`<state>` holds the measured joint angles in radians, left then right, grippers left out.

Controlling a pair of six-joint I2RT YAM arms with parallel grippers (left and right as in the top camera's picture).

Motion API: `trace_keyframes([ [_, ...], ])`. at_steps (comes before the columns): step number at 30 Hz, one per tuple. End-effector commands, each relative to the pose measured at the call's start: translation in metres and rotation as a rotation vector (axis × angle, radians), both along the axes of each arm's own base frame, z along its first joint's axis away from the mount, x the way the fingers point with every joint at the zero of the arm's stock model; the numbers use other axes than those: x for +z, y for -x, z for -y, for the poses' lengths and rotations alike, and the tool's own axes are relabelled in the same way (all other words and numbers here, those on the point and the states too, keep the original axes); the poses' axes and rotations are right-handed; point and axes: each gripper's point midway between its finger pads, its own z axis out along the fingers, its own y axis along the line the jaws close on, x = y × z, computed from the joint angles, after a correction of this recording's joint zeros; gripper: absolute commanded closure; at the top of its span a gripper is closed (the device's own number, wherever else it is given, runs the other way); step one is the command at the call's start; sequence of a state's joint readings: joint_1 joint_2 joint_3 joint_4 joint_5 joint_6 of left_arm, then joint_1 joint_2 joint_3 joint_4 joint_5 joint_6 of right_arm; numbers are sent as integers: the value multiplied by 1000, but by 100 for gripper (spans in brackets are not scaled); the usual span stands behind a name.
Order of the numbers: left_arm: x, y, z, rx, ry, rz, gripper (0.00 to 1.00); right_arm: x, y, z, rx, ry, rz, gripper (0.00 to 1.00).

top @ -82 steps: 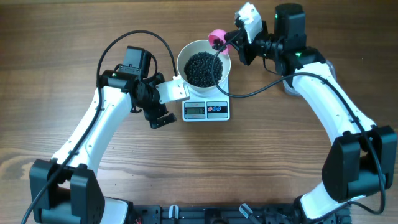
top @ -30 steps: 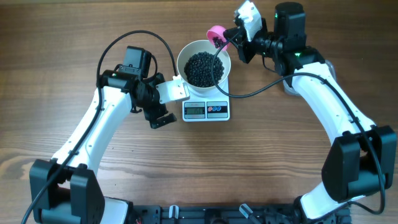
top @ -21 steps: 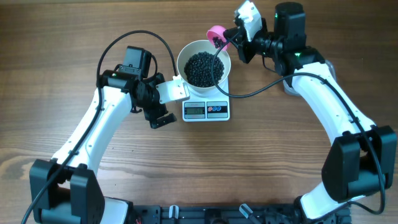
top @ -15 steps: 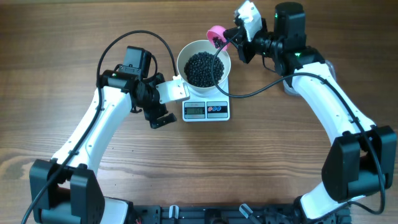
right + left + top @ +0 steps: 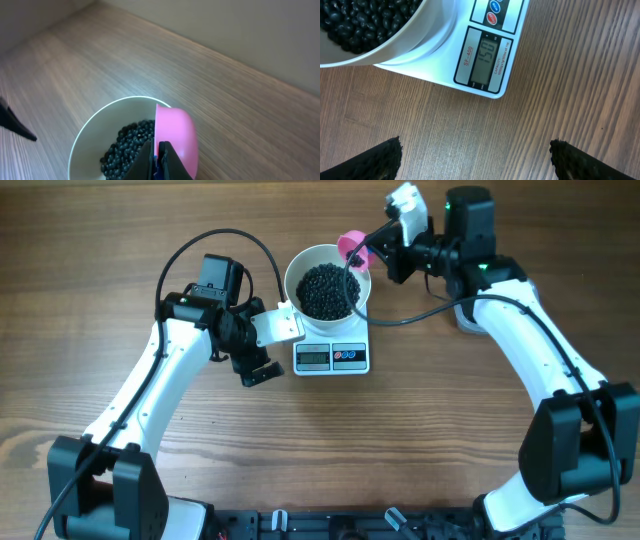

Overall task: Scoop item into bowl and weigh 150g on scale
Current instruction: 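Lift the scoop away from the bowl toward the tub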

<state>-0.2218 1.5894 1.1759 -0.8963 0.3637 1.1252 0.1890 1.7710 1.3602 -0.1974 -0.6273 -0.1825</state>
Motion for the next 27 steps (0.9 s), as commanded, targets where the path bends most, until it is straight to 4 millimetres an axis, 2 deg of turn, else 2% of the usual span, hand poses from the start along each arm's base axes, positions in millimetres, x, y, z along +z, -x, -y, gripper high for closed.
trace_keyframes([
  [1,4,-1,4,-26,11,16,0,16,-9,19,-107,-93,-69,96],
  [8,4,-1,4,-26,11,16,0,16,-20,53,-265,-215,-202,96],
  [22,4,-1,4,-26,11,16,0,25,-24,125,-373,-397,-316,96],
  [27,4,-1,4,-26,11,16,0,25,-24,128,-378,-398,-315,96],
])
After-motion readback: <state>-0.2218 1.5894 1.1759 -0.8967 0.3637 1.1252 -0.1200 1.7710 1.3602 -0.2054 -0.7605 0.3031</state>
